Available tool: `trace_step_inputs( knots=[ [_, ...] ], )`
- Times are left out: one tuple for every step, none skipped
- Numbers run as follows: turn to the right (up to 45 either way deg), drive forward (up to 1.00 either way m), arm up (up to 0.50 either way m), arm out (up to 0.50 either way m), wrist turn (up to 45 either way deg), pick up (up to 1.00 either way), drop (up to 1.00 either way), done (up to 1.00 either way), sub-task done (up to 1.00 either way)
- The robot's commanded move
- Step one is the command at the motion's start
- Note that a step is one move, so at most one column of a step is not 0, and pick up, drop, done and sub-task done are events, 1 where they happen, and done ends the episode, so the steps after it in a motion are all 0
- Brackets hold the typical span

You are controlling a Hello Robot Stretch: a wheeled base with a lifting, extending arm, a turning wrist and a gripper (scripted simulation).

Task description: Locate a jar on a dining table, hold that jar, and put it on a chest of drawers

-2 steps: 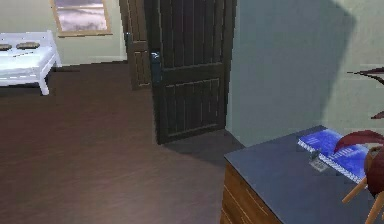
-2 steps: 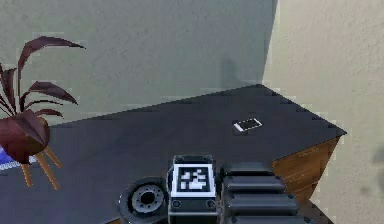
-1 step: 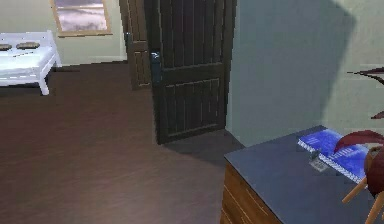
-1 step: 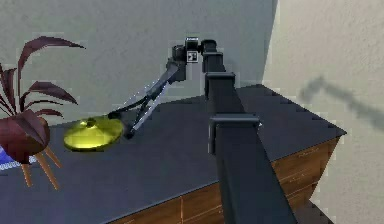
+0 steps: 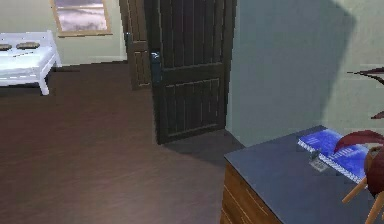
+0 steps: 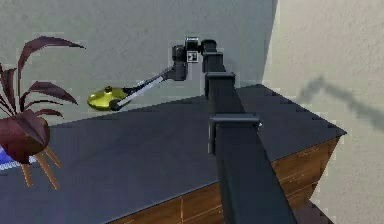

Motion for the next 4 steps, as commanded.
trace_step_inputs(
  knots=[
    [0.0,0.0,0.0,0.0,45.0,0.0,0.0,0.0,0.0],
    [0.0,0.0,0.0,0.0,33.0,0.0,0.0,0.0,0.0],
    [0.0,0.0,-0.04,0.0,0.0,0.0,0.0,0.0,0.0],
    [0.0,0.0,-0.32,0.0,0.0,0.0,0.0,0.0,0.0]
  ],
)
